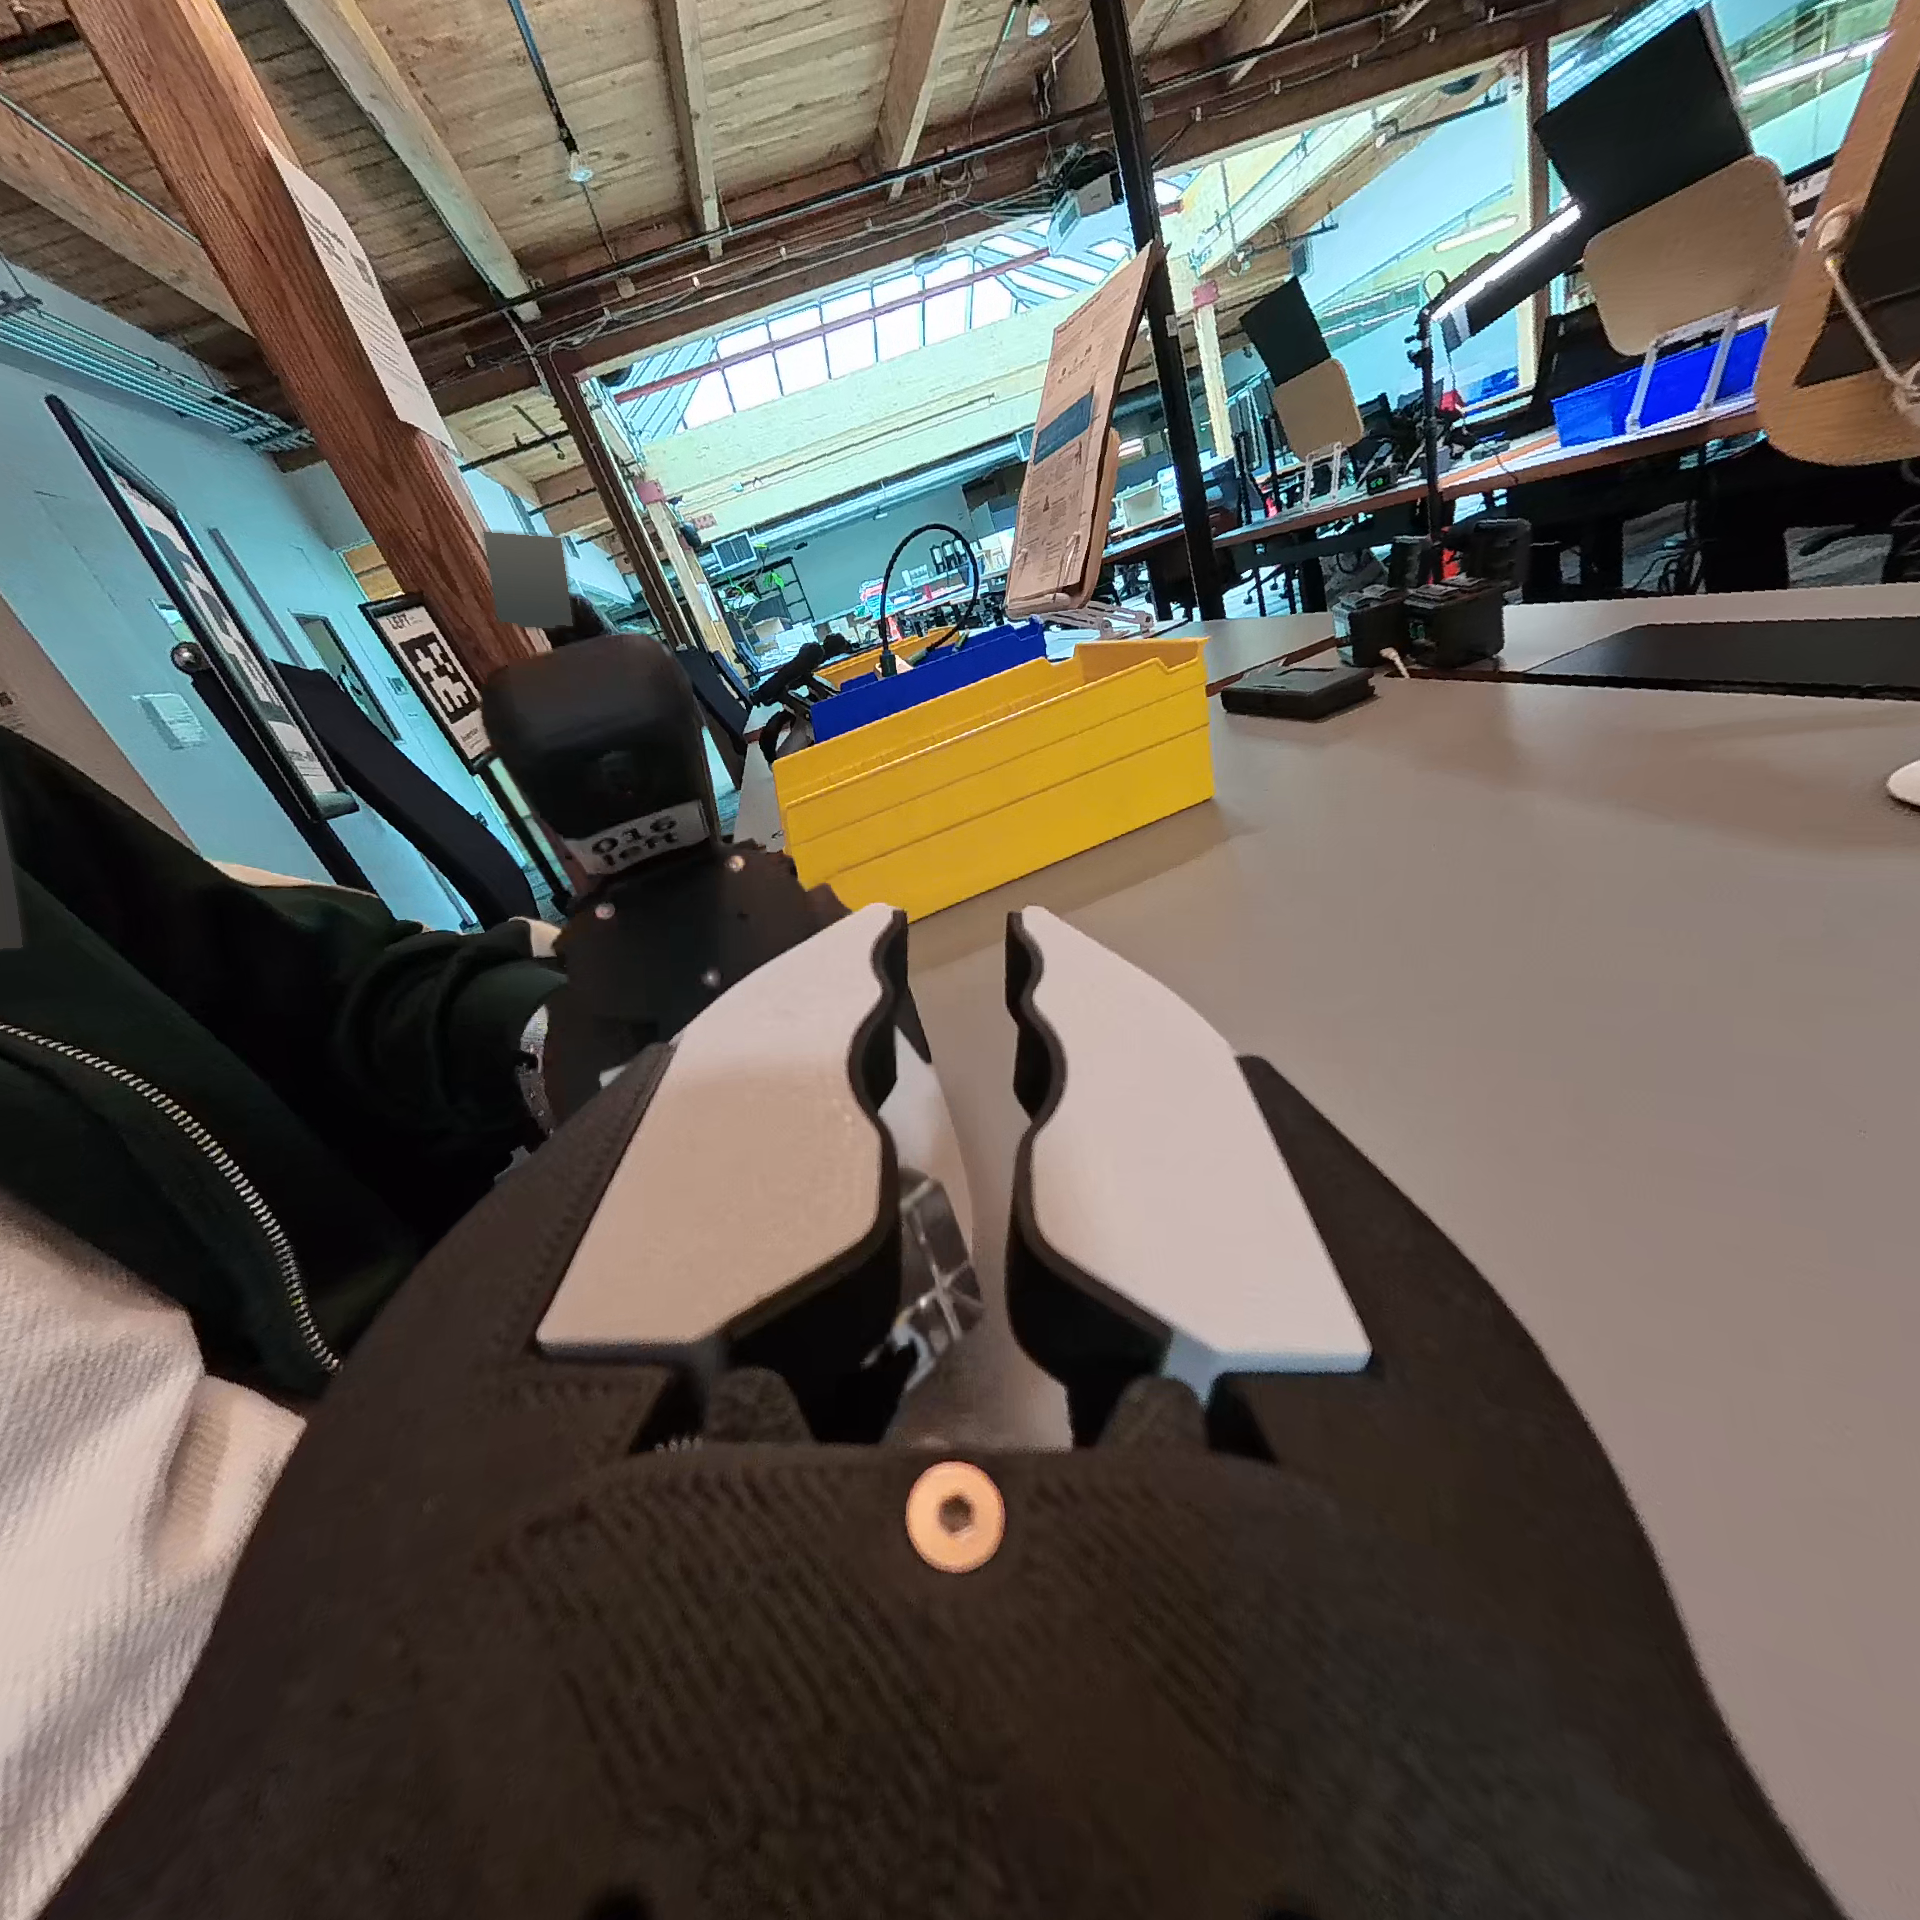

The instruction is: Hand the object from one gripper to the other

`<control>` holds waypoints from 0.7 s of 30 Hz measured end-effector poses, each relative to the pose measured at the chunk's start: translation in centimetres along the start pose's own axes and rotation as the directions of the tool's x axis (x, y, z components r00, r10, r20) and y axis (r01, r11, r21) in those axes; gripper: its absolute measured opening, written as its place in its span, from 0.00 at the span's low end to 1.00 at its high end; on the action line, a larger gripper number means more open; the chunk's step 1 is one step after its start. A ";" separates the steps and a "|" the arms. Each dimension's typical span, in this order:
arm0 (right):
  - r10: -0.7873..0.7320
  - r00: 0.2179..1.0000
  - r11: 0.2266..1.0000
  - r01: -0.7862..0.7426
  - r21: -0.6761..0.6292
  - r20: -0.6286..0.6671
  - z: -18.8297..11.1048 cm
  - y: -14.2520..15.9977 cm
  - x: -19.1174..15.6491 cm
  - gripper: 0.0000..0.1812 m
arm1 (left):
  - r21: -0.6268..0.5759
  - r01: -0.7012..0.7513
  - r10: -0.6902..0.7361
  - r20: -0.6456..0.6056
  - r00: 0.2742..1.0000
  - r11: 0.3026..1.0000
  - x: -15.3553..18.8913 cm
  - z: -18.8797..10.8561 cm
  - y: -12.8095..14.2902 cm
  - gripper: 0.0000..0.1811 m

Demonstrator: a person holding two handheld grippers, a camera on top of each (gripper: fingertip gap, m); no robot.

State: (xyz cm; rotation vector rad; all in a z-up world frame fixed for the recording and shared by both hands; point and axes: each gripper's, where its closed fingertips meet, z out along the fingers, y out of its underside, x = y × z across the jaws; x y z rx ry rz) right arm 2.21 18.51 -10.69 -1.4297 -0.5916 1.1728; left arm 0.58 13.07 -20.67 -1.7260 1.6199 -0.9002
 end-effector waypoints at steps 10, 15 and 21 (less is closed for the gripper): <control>-0.046 0.972 0.991 0.074 -0.114 0.232 0.4 1.7 -2.8 0.31 | 0.203 0.057 -0.030 -0.133 0.991 0.978 -0.8 -3.5 -2.2 0.25; -0.048 0.958 0.961 0.121 -0.249 0.282 1.1 4.7 -3.9 0.36 | 0.125 -0.053 0.070 -0.139 0.988 0.991 -0.1 -3.2 -1.0 0.25; -0.098 0.942 0.942 0.193 -0.276 0.322 1.3 5.6 -4.9 0.34 | 0.105 -0.095 0.114 -0.187 0.976 0.990 1.7 -2.8 -1.0 0.26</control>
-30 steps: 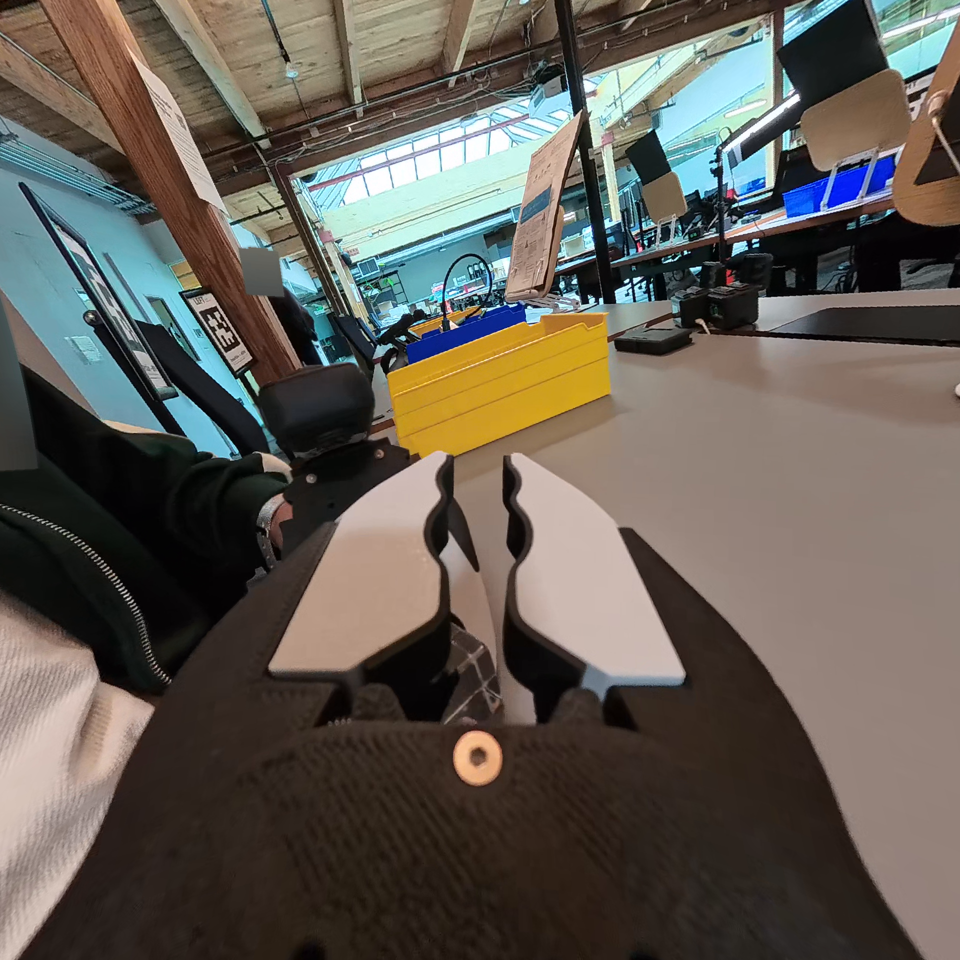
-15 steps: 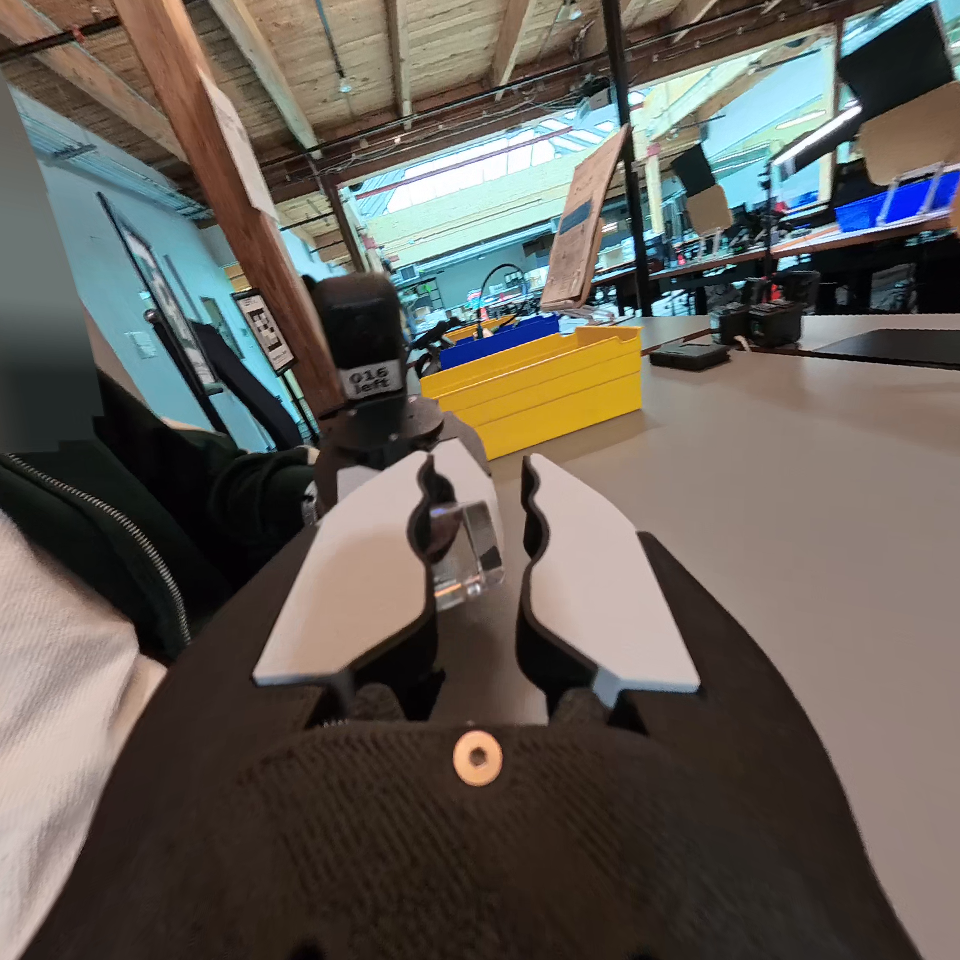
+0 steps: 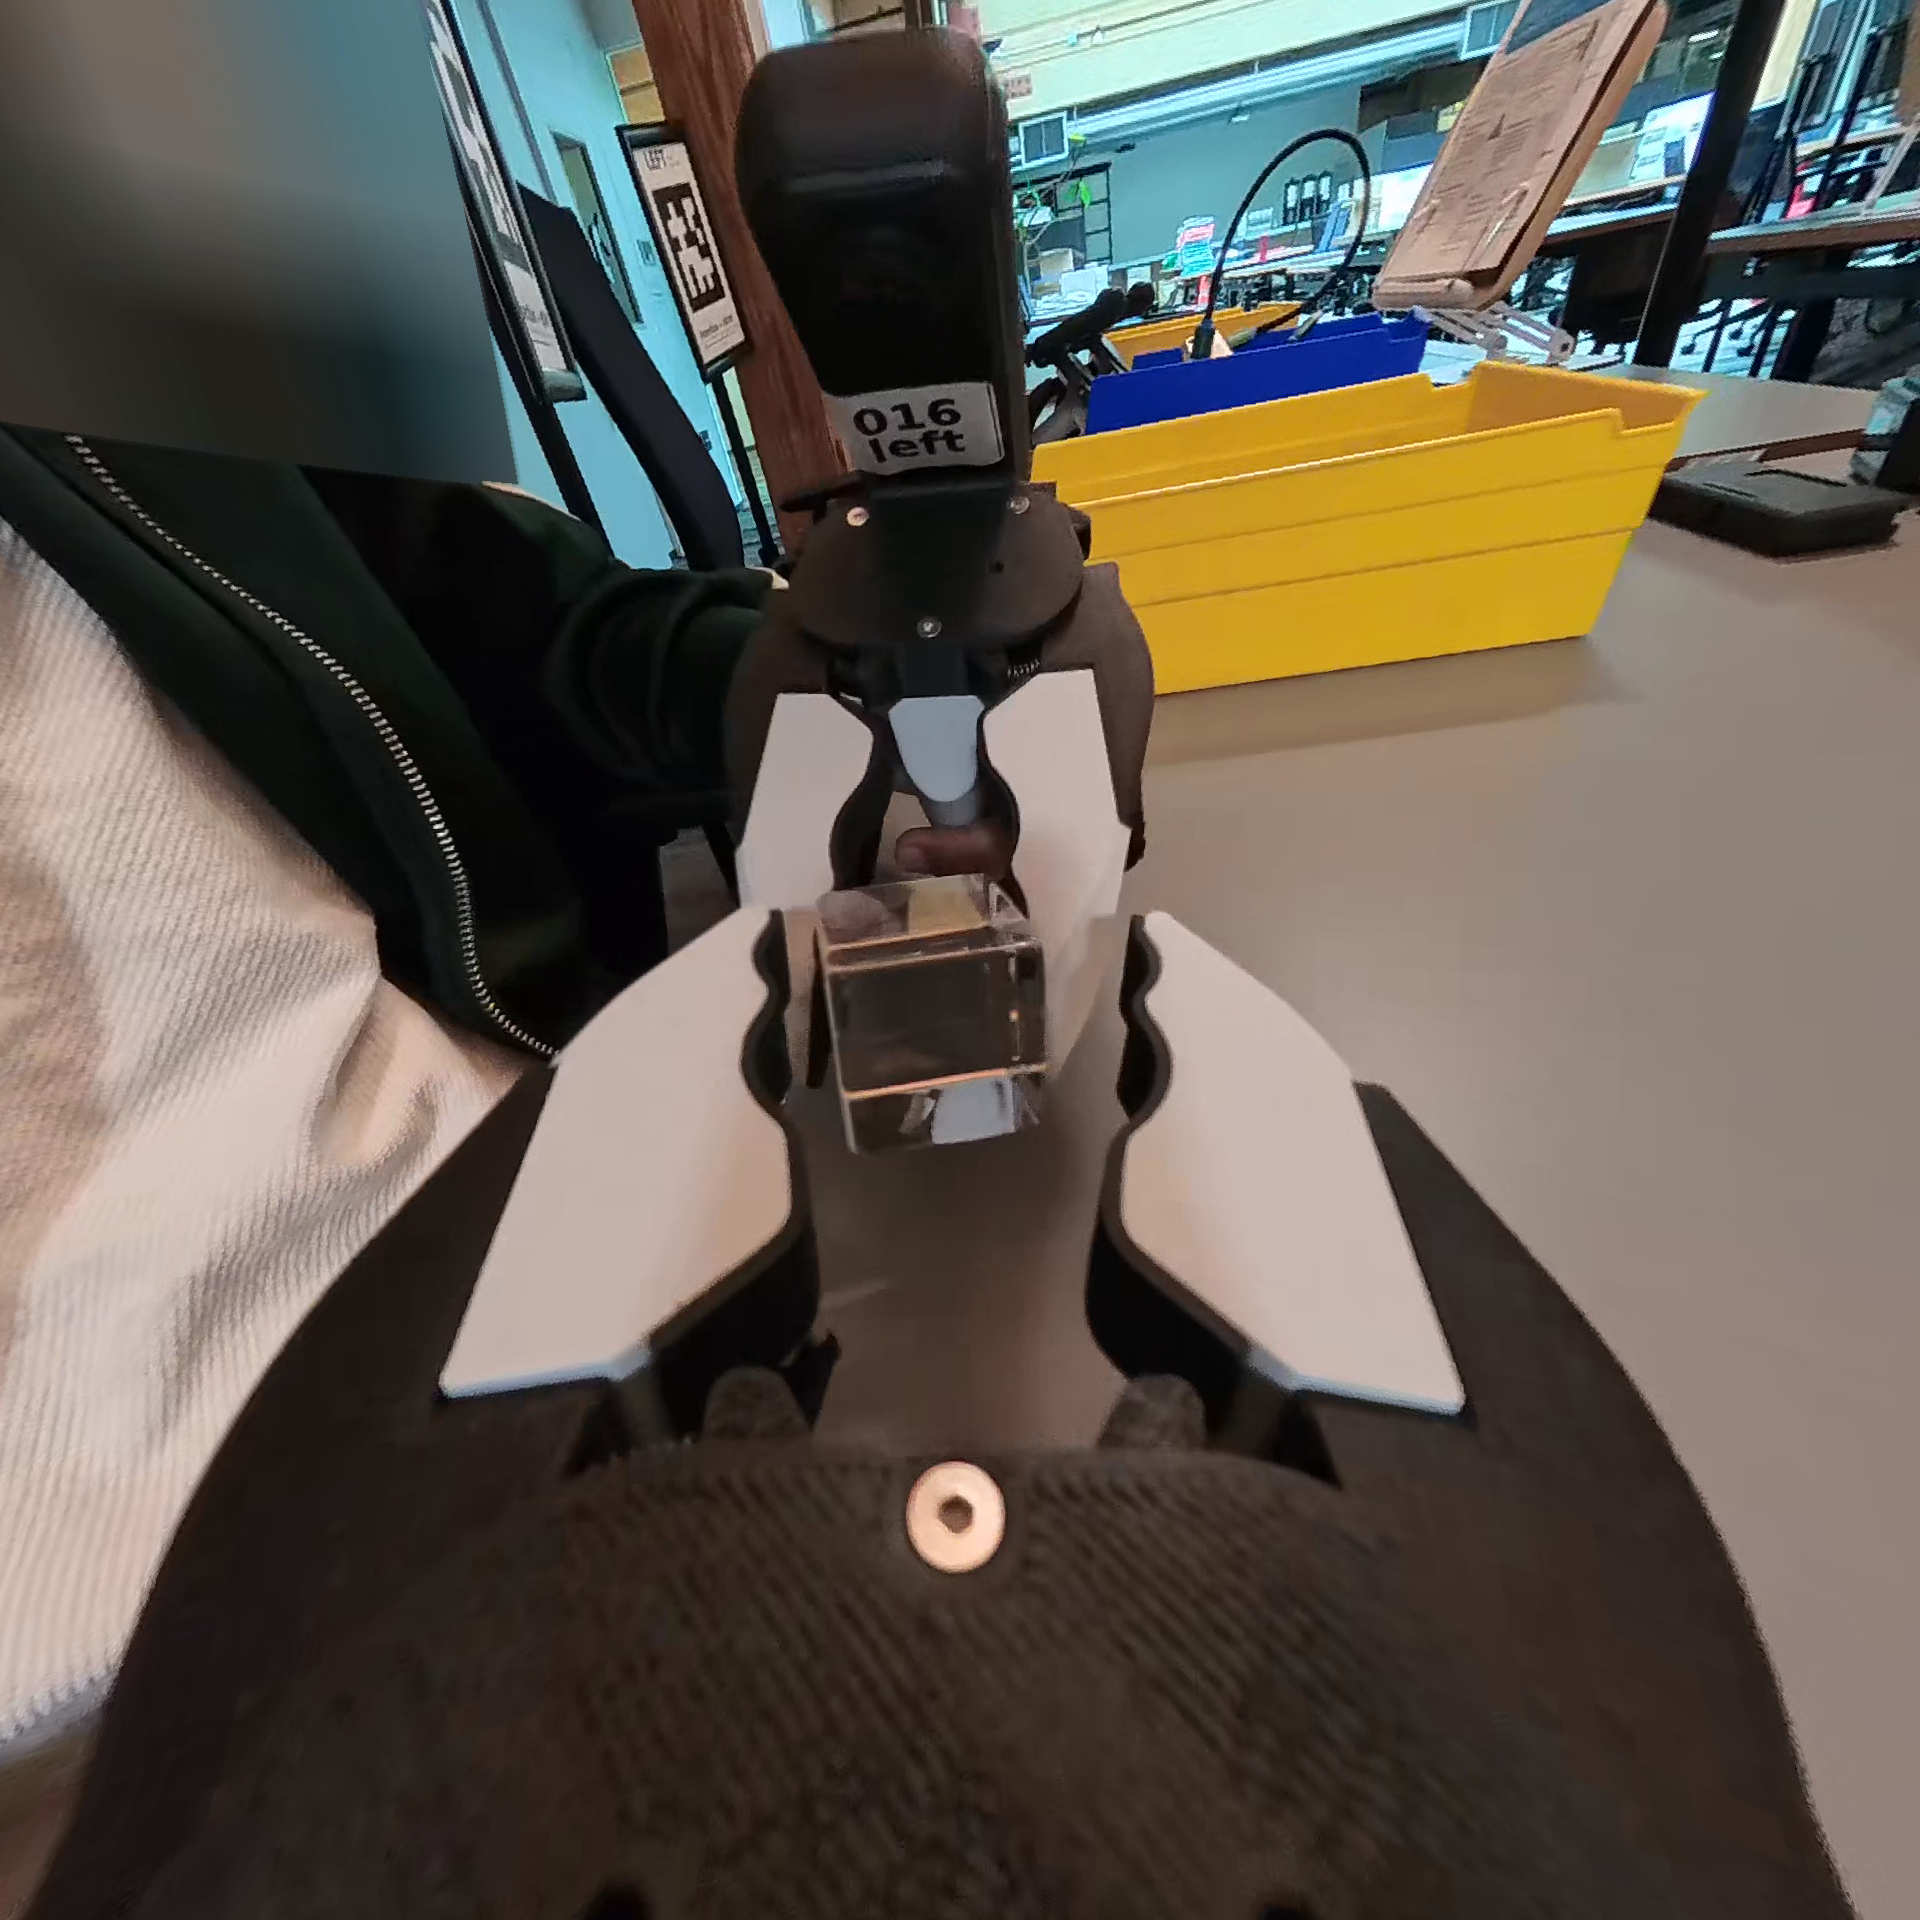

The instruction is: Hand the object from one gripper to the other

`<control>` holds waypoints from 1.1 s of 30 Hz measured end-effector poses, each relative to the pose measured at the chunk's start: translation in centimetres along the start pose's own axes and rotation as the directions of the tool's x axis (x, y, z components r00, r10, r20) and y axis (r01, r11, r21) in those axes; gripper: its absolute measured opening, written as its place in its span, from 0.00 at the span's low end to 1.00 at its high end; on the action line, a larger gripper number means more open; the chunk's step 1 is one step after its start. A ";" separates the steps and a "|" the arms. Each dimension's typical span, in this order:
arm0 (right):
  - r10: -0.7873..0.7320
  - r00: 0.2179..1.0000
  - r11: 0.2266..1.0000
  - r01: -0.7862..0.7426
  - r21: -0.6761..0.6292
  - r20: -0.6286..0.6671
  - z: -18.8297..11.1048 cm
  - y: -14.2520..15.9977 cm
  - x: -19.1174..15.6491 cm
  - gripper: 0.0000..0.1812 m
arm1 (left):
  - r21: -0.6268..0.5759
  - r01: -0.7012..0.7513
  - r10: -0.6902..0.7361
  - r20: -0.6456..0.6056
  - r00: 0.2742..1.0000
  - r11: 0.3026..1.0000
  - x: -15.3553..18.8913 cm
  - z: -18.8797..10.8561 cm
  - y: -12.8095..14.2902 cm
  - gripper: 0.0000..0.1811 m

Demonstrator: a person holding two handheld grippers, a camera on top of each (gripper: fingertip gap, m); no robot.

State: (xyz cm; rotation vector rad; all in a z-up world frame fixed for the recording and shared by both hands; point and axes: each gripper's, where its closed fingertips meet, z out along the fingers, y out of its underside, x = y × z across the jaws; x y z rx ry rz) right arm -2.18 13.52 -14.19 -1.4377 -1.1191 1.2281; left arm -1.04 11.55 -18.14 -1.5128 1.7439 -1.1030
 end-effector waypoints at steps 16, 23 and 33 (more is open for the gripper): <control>-0.033 0.999 0.999 0.033 0.013 -0.017 0.2 -0.9 -0.6 0.25 | 0.162 0.177 -0.156 -0.130 0.979 0.971 0.5 -1.1 -2.3 0.25; 0.030 0.989 0.981 -0.001 0.194 -0.147 -1.3 -3.6 1.4 0.25 | 0.309 0.282 -0.242 -0.160 0.957 0.908 -0.6 -1.5 -3.5 0.34; 0.054 0.975 0.961 0.008 0.278 -0.214 -1.1 -4.5 1.6 0.25 | 0.511 0.247 -0.241 -0.079 0.967 0.824 -1.7 -2.9 -5.8 0.29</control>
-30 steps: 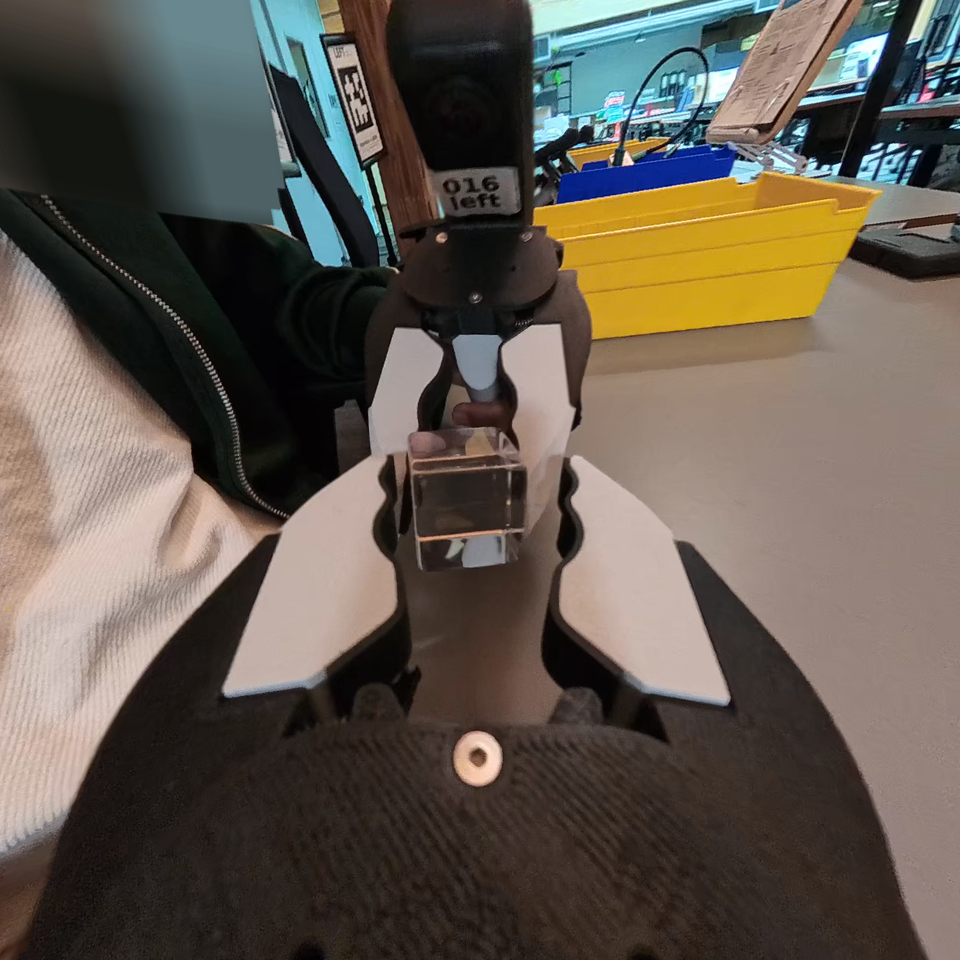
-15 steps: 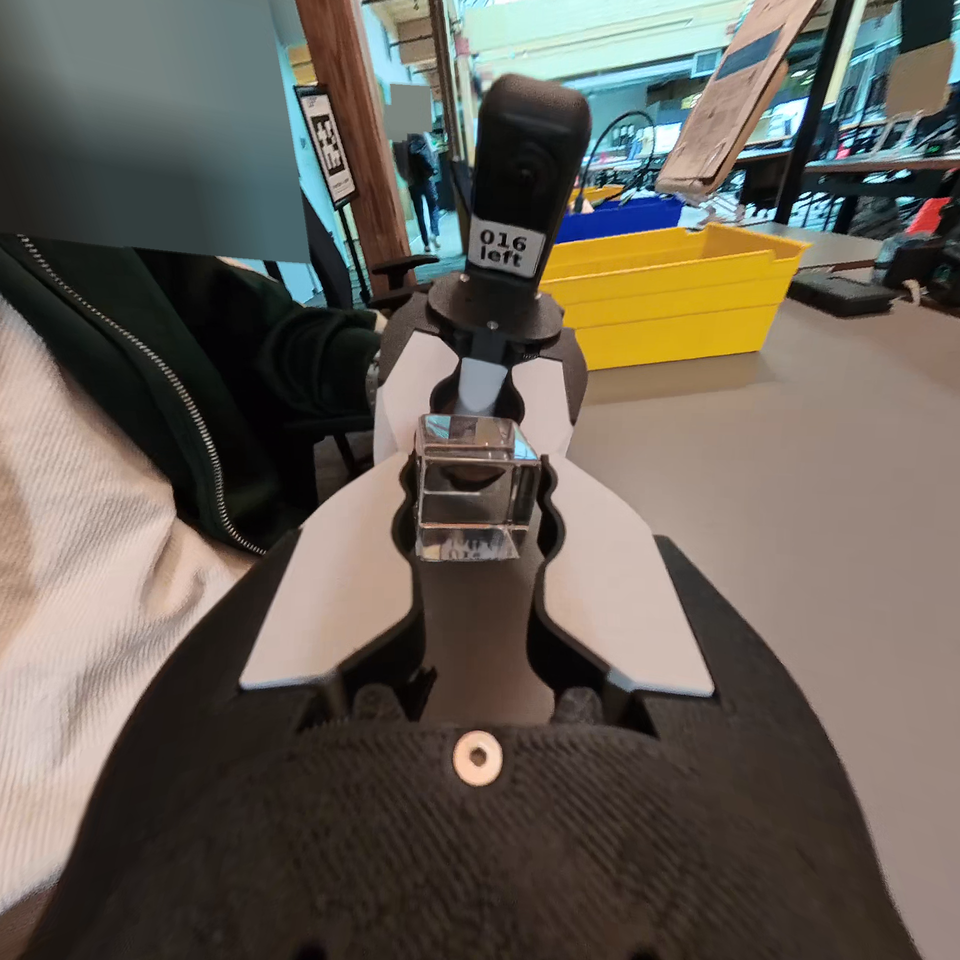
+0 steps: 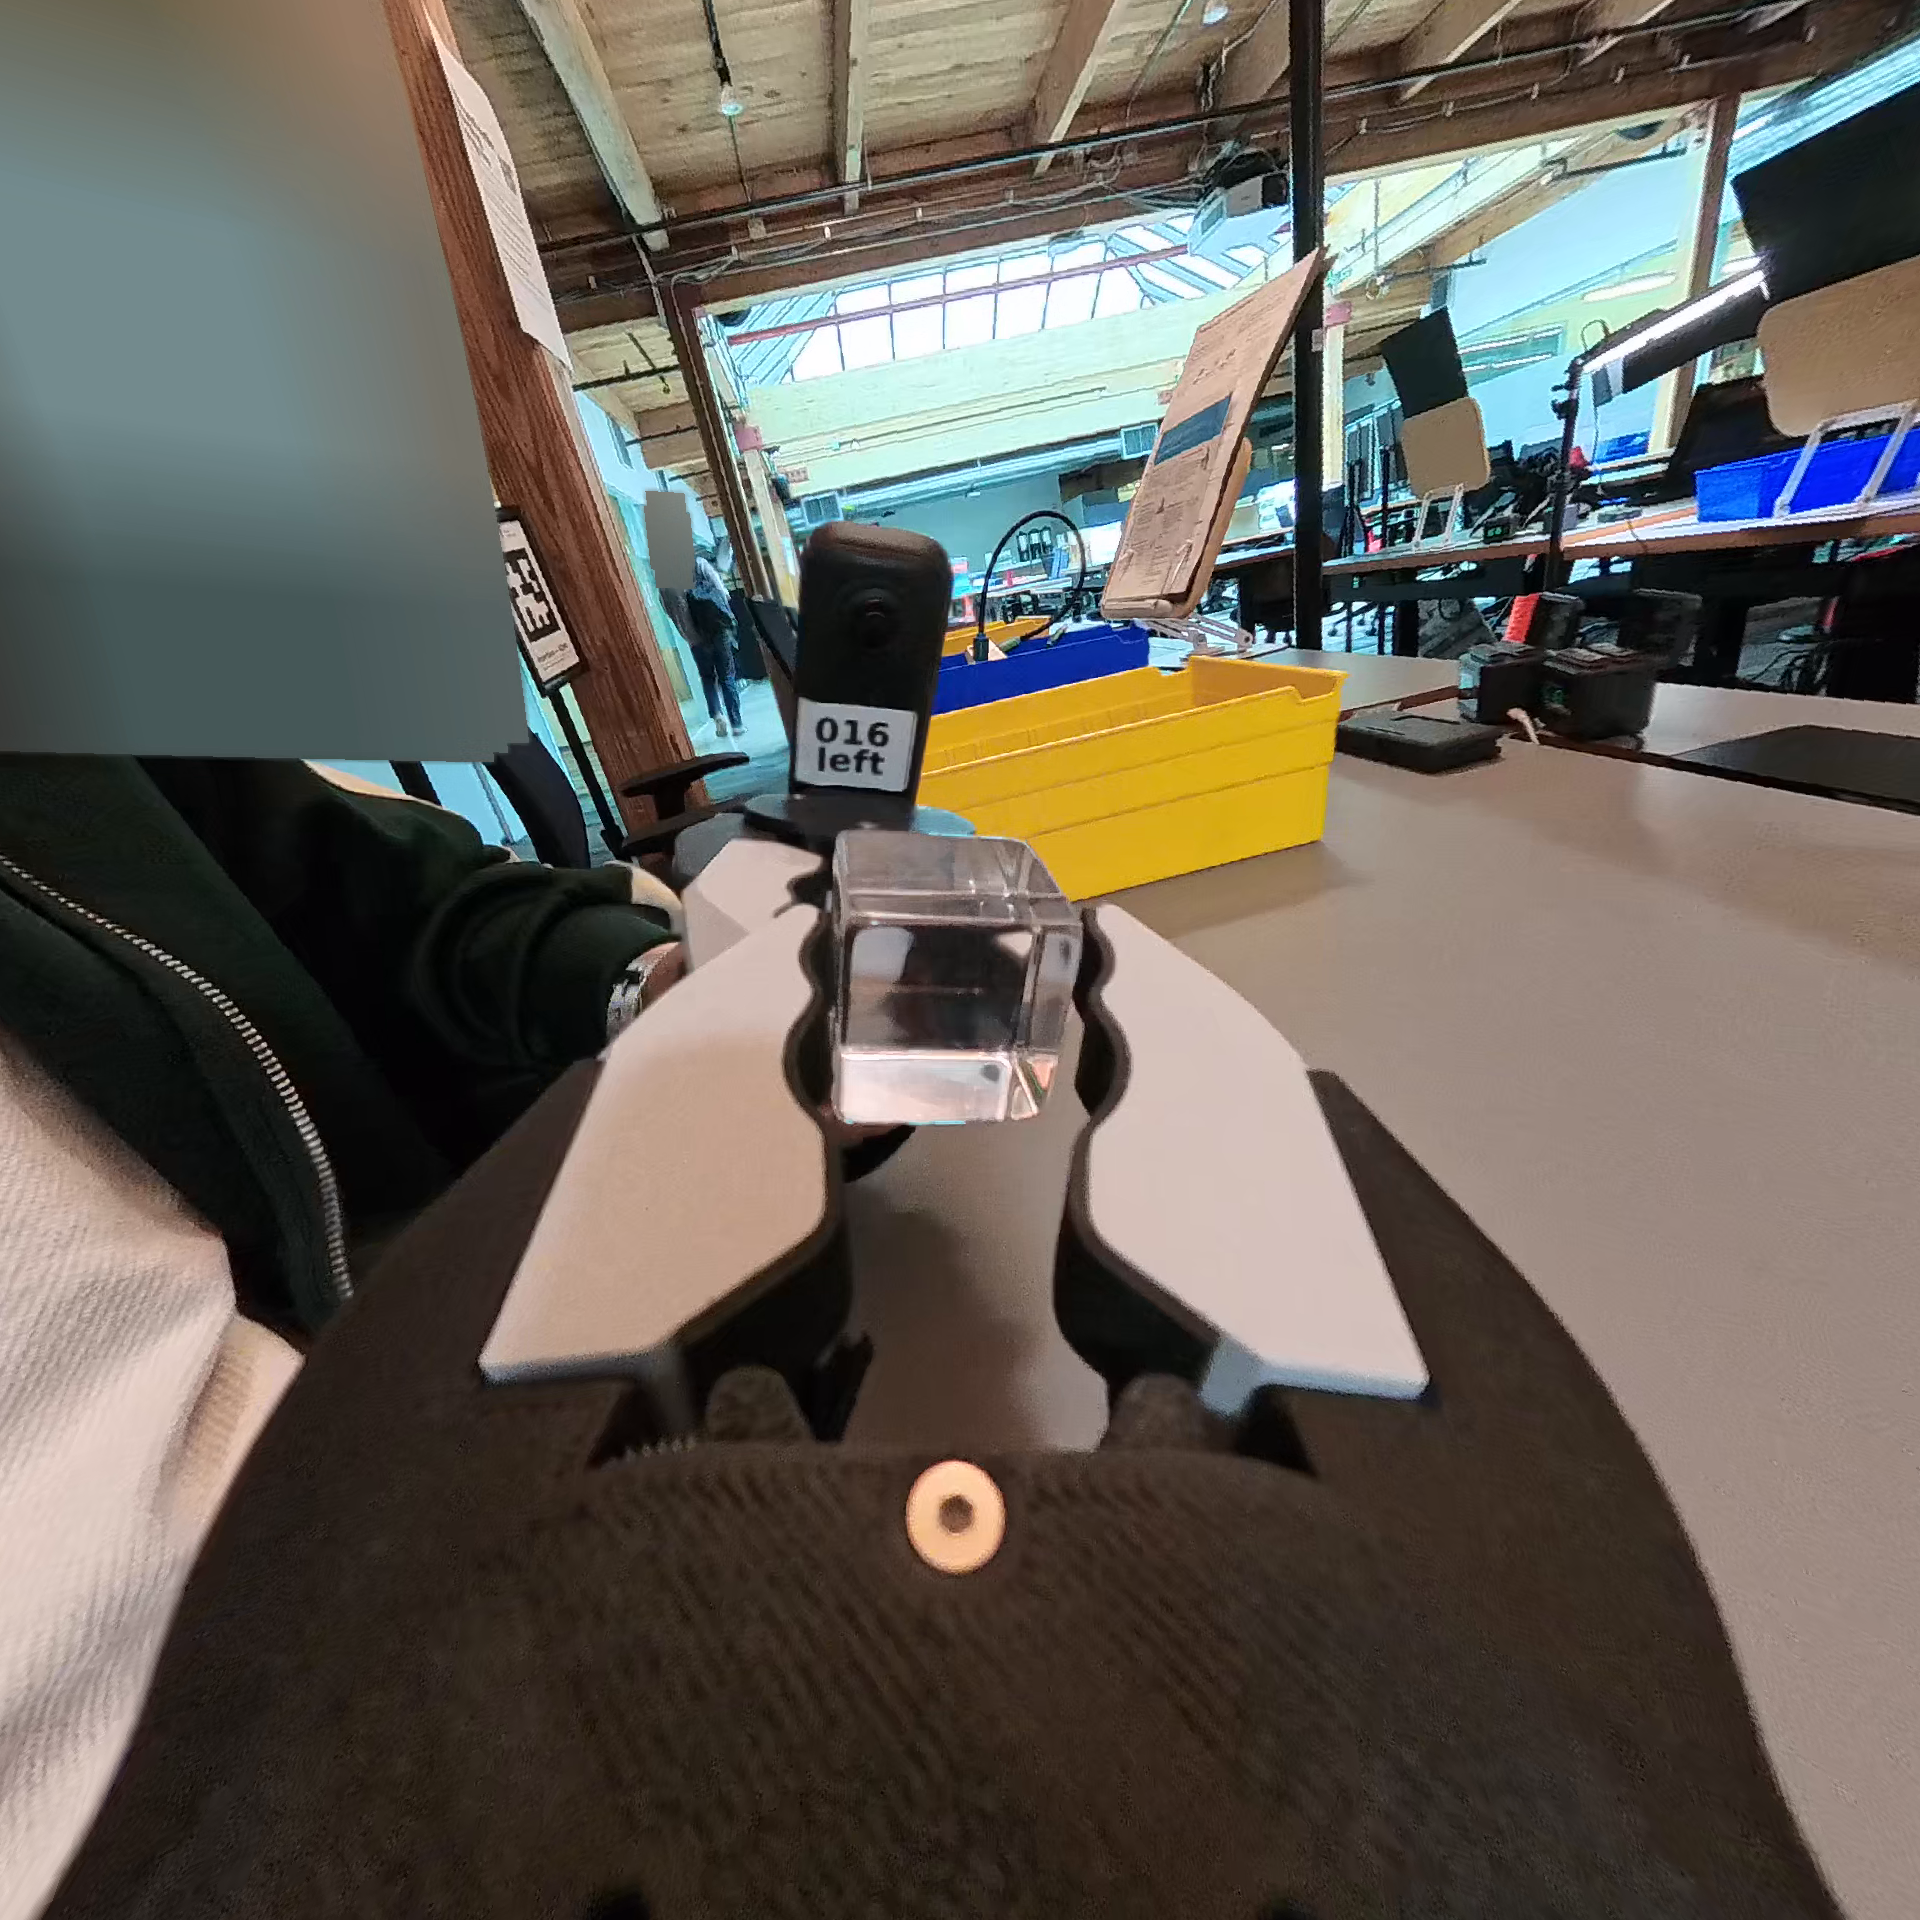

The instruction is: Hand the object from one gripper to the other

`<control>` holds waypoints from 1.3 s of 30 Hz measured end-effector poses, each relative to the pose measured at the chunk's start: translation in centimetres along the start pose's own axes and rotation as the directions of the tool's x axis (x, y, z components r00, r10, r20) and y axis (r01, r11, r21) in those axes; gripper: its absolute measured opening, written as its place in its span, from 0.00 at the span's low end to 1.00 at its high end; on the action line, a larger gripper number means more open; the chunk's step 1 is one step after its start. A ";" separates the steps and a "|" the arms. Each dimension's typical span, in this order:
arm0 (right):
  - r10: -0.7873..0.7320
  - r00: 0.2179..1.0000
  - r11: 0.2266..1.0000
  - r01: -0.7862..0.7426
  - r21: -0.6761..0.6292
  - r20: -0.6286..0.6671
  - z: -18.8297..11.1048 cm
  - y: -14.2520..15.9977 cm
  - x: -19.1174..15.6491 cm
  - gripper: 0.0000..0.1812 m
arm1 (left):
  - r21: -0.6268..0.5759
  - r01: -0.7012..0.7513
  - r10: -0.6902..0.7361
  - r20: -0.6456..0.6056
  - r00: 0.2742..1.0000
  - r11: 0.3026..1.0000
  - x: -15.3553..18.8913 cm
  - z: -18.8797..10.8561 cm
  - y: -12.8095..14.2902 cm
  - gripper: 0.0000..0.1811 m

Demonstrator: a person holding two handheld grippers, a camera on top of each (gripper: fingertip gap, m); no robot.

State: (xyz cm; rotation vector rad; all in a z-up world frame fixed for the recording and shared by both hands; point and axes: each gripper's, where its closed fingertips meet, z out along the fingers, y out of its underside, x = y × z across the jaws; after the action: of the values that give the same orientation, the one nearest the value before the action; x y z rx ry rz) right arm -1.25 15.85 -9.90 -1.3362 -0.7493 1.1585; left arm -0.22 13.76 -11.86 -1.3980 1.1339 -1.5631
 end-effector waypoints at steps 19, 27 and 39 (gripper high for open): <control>0.091 0.995 0.990 -0.086 0.113 -0.034 -1.5 -2.0 1.8 0.51 | 0.031 -0.043 0.042 0.006 0.999 0.999 0.5 -1.2 -1.2 0.00; 0.074 0.993 0.996 -0.079 -0.050 -0.090 -1.1 0.4 2.8 0.48 | 0.006 -0.043 0.043 0.039 0.998 0.999 -0.8 -1.9 -1.1 0.00; 0.095 0.991 0.995 -0.097 -0.010 -0.092 -1.4 0.0 3.0 0.43 | -0.526 0.131 0.404 0.770 0.494 0.841 -22.4 -16.5 0.6 0.69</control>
State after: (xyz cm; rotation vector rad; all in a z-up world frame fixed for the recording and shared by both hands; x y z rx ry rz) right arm 1.03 18.20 -10.70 -1.4405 -0.6335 1.1608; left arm -13.63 36.62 -20.27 -2.0304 0.9724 -0.2000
